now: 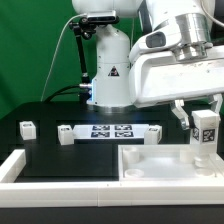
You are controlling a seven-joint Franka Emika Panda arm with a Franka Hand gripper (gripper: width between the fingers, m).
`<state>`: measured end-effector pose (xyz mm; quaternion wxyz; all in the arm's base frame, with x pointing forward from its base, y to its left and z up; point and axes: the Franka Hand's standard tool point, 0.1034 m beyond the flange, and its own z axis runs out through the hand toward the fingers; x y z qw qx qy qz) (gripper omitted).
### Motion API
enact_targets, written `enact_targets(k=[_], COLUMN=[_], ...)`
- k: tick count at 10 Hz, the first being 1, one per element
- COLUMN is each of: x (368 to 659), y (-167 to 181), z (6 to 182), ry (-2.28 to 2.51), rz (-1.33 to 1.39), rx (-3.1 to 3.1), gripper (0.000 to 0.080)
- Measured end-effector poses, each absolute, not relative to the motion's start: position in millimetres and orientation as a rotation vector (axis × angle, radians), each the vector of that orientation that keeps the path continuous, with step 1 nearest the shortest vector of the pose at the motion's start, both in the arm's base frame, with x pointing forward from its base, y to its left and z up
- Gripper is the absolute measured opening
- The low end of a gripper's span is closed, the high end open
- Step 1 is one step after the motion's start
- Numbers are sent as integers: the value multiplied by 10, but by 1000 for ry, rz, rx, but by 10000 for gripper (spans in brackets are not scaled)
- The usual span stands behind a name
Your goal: Assemble one leg
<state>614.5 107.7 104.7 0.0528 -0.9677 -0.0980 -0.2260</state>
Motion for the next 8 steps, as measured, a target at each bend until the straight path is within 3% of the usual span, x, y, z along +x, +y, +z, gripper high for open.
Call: enact_targets(k=[4,8], x=[6105,6154], y=[1059,1062], z=[927,920], ry=[-291,-286], rz=[-714,-769], rx=[-2945,-2939], gripper=[290,290])
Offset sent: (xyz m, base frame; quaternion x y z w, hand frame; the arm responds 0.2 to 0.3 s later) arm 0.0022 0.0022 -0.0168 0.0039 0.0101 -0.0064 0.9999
